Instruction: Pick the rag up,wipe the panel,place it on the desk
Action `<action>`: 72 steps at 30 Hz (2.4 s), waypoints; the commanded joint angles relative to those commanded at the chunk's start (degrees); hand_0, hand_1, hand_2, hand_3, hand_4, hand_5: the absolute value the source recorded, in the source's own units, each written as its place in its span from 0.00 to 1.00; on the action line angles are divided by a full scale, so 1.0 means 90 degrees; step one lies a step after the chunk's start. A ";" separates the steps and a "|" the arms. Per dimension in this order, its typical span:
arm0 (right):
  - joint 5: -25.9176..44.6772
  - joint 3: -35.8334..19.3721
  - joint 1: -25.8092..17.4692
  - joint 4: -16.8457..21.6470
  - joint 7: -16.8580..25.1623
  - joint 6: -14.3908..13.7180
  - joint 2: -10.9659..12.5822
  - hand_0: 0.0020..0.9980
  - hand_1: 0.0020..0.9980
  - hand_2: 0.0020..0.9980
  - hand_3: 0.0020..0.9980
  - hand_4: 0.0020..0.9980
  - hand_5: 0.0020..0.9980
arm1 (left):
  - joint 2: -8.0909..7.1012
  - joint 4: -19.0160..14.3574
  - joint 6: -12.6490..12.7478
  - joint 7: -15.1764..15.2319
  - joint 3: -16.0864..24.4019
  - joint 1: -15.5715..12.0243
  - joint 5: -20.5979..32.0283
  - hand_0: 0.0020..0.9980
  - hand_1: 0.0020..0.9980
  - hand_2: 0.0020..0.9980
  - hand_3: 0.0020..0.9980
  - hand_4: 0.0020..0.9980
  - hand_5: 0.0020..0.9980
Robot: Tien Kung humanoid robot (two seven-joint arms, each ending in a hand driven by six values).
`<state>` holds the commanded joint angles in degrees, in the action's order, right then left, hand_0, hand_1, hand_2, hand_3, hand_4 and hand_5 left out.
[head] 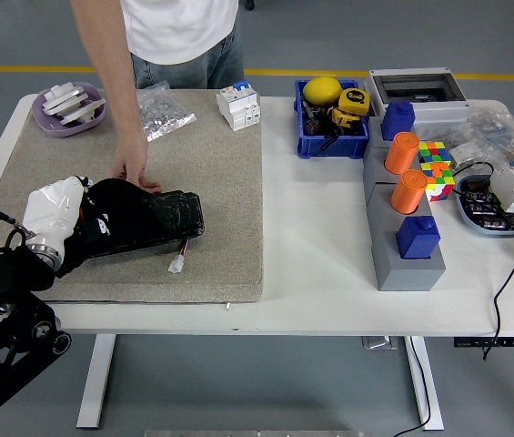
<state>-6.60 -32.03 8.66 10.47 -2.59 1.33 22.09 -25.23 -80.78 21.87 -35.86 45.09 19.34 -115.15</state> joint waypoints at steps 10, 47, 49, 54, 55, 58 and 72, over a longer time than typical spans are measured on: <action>-0.0015 0.0026 0.0030 0.0024 0.0008 0.0005 0.0010 0.72 0.36 0.63 0.63 1.00 0.58 | 0.0457 0.0249 -0.0025 -0.0007 -0.0623 0.0642 0.0236 0.22 0.17 0.48 0.45 0.12 0.00; -0.0127 -0.0145 0.0024 0.0011 0.0013 0.0003 0.0035 0.71 0.35 0.63 0.63 1.00 0.59 | 0.0319 0.0099 -0.0104 -0.0117 -0.0511 0.0436 0.0001 0.22 0.17 0.48 0.45 0.12 0.00; -0.0119 -0.0159 0.0016 0.0004 0.0014 0.0003 0.0033 0.71 0.35 0.63 0.63 1.00 0.59 | 0.0212 0.0074 -0.0109 -0.0119 -0.0398 0.0322 -0.0043 0.22 0.17 0.48 0.45 0.12 0.00; -0.0121 -0.0194 -0.0007 -0.0002 0.0013 0.0001 0.0036 0.71 0.35 0.63 0.63 1.00 0.59 | -0.0003 0.0014 -0.0113 -0.0116 -0.0056 0.0027 -0.0132 0.22 0.17 0.48 0.45 0.12 0.00; -0.0121 -0.0202 -0.0010 -0.0005 0.0014 -0.0001 0.0037 0.71 0.35 0.63 0.63 1.00 0.59 | -0.0036 0.0010 -0.0116 -0.0118 -0.0020 -0.0009 -0.0147 0.22 0.17 0.48 0.45 0.12 0.00; -0.0162 -0.0261 -0.0013 -0.0008 0.0015 -0.0006 0.0042 0.71 0.35 0.63 0.63 1.00 0.59 | -0.0141 -0.0020 -0.0116 -0.0118 0.0122 -0.0134 -0.0196 0.22 0.17 0.48 0.45 0.12 0.00; -0.0198 -0.0324 -0.0039 -0.0017 0.0015 -0.0008 0.0054 0.72 0.35 0.63 0.63 1.00 0.59 | -0.0346 0.0006 -0.0076 -0.0071 0.0615 -0.0469 -0.0253 0.22 0.17 0.48 0.45 0.12 0.00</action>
<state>-8.38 -34.95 8.31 10.32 -2.46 1.25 22.57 -28.34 -80.73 21.18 -36.51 50.62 15.12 -117.43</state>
